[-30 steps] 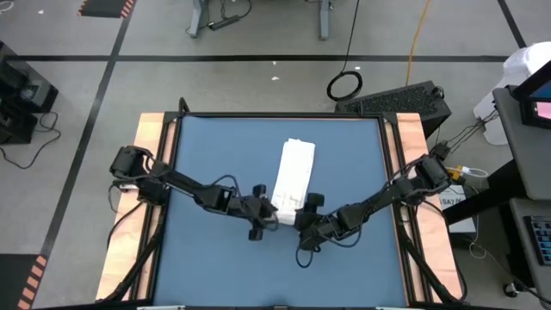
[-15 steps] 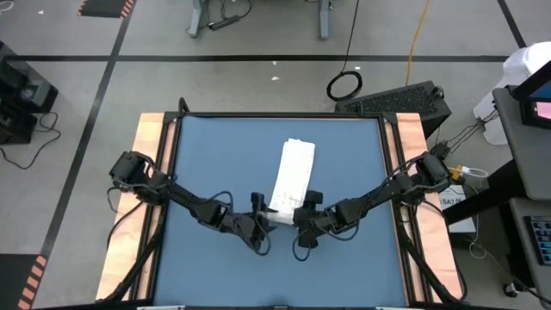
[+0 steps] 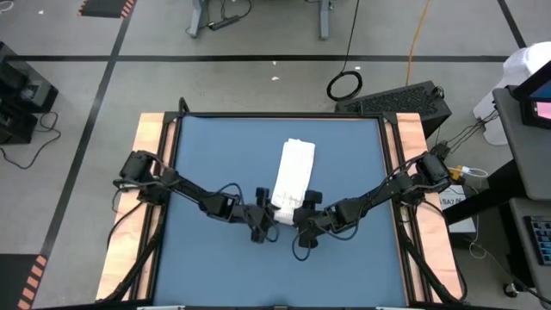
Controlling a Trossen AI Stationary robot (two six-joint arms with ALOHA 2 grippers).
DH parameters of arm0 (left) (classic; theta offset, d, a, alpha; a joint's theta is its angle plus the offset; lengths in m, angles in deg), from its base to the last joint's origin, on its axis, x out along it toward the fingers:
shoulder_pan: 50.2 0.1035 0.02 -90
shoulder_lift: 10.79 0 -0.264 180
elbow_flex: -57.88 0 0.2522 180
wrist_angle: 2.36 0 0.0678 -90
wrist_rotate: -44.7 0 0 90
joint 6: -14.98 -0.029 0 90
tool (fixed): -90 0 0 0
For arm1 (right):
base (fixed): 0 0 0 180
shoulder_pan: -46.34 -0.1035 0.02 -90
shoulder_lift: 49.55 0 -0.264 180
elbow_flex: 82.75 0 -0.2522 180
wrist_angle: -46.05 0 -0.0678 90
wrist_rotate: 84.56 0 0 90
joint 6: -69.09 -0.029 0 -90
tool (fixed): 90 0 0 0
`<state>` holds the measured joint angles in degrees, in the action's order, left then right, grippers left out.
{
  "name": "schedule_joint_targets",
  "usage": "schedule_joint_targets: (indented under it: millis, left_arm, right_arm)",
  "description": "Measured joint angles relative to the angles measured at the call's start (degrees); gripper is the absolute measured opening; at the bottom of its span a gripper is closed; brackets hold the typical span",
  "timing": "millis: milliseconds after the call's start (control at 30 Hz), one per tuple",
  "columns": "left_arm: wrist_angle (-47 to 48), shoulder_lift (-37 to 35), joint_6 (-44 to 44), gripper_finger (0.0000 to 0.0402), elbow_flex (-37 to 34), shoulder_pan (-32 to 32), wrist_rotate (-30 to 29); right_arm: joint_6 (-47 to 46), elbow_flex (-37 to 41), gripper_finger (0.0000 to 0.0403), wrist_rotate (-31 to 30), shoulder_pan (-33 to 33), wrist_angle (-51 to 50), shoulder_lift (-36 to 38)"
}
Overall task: Roll towel into tight, uniform cylinder
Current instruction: Roll the white towel
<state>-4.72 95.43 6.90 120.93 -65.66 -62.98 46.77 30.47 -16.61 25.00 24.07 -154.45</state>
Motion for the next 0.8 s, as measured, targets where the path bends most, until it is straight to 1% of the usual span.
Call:
schedule_joint_targets:
  millis: [67,133,267,367,467,600,700,800]
  left_arm:
    - [0.3,0.1,1.9,0.0212,0.0,1.1,2.7]
    - [0.6,0.1,3.9,0.0195,0.0,2.3,6.2]
    - [0.9,0.1,8.6,0.0144,0.1,4.5,13.0]
    - [1.0,0.2,10.4,0.0118,0.1,5.9,16.8]
    - [1.2,0.2,12.4,0.0115,0.1,6.9,19.6]
    - [1.6,0.2,15.0,0.0122,0.1,8.2,23.5]
    - [1.6,0.3,15.8,0.0123,0.0,8.9,24.9]
    - [1.5,0.3,16.3,0.0124,0.0,8.9,25.4]
  right_arm:
    - [1.3,0.0,0.023,-0.7,-0.3,0.5,0.0]
    - [2.7,0.0,0.0238,-2.5,-1.2,0.5,0.4]
    - [4.9,0.3,0.027,-7.5,-4.4,-0.7,2.3]
    - [5.4,0.3,0.0294,-11.6,-7.6,-0.7,4.4]
    - [5.9,0.1,0.0305,-16.1,-10.9,0.0,5.0]
    - [5.8,0.1,0.0304,-21.8,-14.4,1.0,3.2]
    - [6.9,0.1,0.0304,-27.0,-15.4,4.5,0.9]
    - [7.6,0.1,0.0304,-29.1,-15.3,7.1,-0.9]
